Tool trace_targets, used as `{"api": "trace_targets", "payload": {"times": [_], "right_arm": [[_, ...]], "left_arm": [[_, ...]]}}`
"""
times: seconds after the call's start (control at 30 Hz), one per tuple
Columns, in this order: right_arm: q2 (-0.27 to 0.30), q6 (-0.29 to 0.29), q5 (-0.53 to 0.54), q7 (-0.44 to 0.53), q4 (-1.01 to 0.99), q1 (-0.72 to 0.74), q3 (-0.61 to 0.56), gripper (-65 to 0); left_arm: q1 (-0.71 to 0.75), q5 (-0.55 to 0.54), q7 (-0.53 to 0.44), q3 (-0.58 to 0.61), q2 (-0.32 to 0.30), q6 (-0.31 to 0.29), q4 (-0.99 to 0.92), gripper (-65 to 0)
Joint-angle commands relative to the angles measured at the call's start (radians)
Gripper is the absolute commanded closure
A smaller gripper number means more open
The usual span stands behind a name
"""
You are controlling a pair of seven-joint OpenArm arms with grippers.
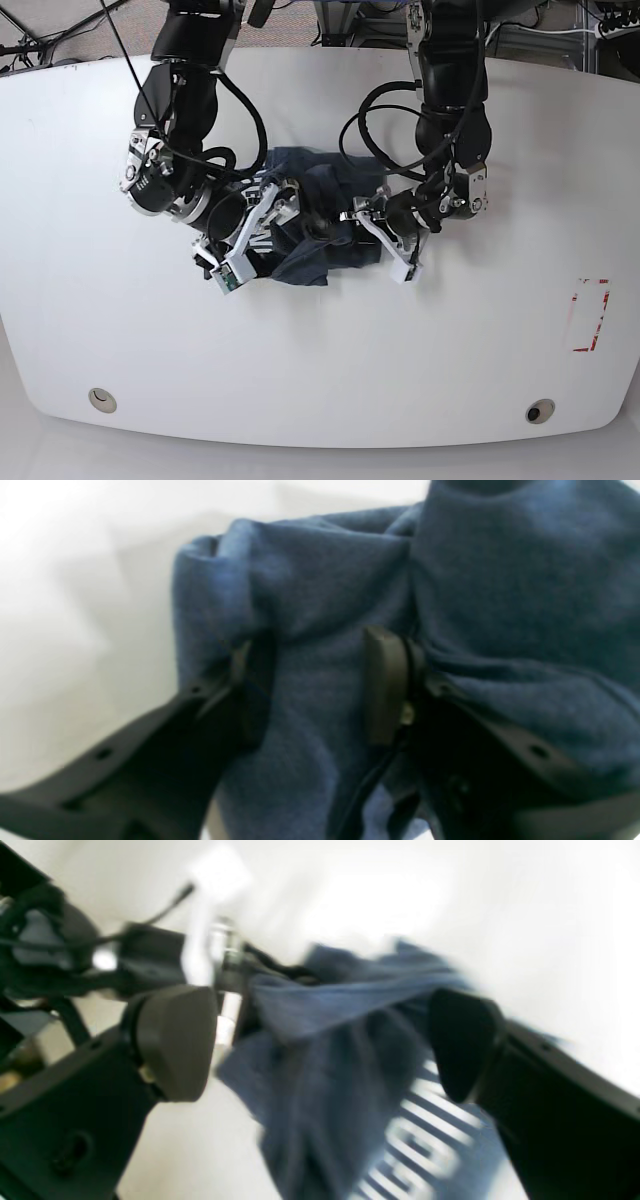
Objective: Fold the T-shirt properly
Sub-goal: 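Fold the right gripper's end over onto the left gripper's fold, then release the left gripper and move it away from the bundle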
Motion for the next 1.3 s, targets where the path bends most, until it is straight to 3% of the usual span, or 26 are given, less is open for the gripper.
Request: {"api": "trace_targets", "payload": {"times": [0.0, 0.17, 0.3, 0.7, 1.17, 1.27], "right_arm": [[-0.004, 0.008, 0.094, 0.008, 0.041, 0.011, -0.001, -64.4], [0.019, 0.013, 0.143, -0.008, 0.02, -0.008, -0.006, -64.4], [0.023, 0.014, 0.143, -0.008, 0.018, -0.011, -0.003, -64.4], [0.042, 0.014, 0.139, -0.008, 0.014, -0.026, 0.006, -64.4], [0.042, 0.013, 0.137, -0.006, -0.154, -0.04, 0.003, -64.4], [0.042, 0.007, 0.137, -0.006, -0.163, -0.037, -0.054, -64.4]], "left_arm": [[-0.008, 0.047, 0.023, -0.021, -0.002, -0.025, 0.028, -33.1], [-0.008, 0.036, 0.023, -0.082, -0.002, -0.086, 0.05, -37.5], [-0.005, -0.058, 0.023, -0.087, -0.004, -0.146, 0.05, -37.5], [-0.002, -0.372, 0.023, -0.088, -0.172, -0.169, 0.11, -37.2], [0.072, -0.49, 0.027, -0.095, -0.445, -0.169, 0.242, -37.2], [0.104, -0.509, 0.027, -0.138, -0.473, -0.169, 0.266, -37.2]]}}
